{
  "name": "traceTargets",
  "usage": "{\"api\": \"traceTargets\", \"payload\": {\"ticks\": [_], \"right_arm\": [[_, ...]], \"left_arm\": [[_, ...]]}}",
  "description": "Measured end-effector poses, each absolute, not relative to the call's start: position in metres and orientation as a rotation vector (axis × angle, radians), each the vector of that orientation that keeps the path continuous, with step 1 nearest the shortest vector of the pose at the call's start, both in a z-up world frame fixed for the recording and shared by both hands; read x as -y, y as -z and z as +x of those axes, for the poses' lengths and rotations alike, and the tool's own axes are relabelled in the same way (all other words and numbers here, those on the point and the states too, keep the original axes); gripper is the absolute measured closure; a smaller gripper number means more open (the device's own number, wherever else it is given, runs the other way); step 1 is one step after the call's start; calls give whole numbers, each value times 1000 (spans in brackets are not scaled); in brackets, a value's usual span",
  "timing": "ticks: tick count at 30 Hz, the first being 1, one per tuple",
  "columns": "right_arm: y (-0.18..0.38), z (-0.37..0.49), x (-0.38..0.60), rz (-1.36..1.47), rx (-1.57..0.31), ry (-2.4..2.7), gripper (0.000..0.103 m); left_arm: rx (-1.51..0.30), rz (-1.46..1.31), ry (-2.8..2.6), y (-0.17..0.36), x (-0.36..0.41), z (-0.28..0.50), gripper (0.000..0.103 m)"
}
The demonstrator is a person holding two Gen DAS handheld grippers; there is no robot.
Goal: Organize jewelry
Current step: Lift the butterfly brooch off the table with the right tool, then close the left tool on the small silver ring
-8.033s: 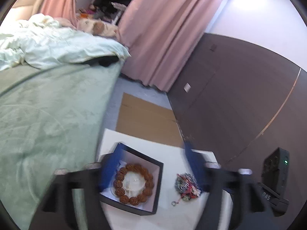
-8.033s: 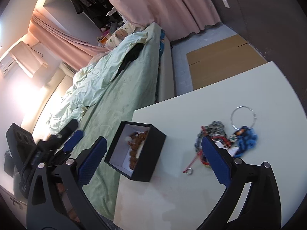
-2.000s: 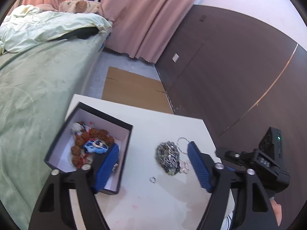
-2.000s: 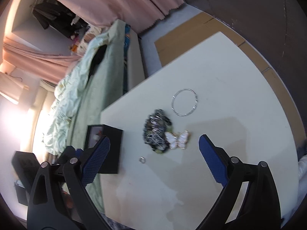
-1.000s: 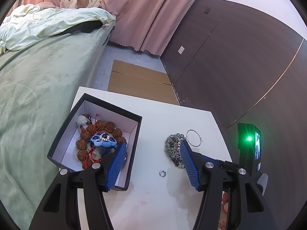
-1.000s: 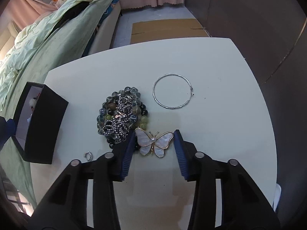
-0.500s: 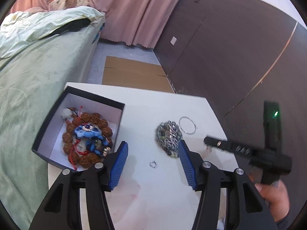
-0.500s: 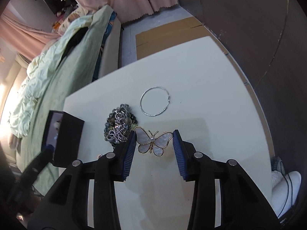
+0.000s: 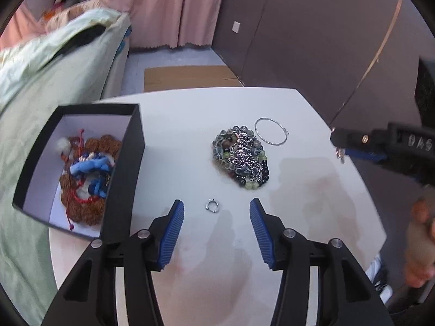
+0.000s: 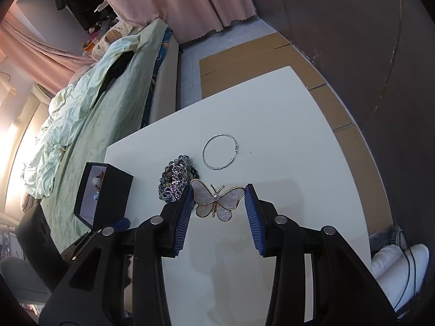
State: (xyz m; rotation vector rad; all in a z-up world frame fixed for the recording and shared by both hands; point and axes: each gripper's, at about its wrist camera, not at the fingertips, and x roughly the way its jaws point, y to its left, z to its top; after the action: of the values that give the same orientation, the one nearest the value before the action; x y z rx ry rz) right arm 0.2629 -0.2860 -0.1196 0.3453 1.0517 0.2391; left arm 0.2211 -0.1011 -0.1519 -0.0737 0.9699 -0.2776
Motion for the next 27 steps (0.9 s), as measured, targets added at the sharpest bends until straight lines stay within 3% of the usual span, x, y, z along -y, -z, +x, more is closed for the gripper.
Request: {"api": "traceTargets", "payload": {"ticks": [9,13,18,27], "right_arm": [[116,259,287,347,-1039,-255,63],[116,258,287,348,-1036,-260,63],[116,259,284,343,-1037,-266,63],[114,258,276,335,-1027,-276,63]], "left_arm": [[-992,-37,232,172,111,233,66],[-970,26,213,176,121,233,66],[-961,110,159,177,128,232,92],[-947,73,181,166,124,230,92]]}}
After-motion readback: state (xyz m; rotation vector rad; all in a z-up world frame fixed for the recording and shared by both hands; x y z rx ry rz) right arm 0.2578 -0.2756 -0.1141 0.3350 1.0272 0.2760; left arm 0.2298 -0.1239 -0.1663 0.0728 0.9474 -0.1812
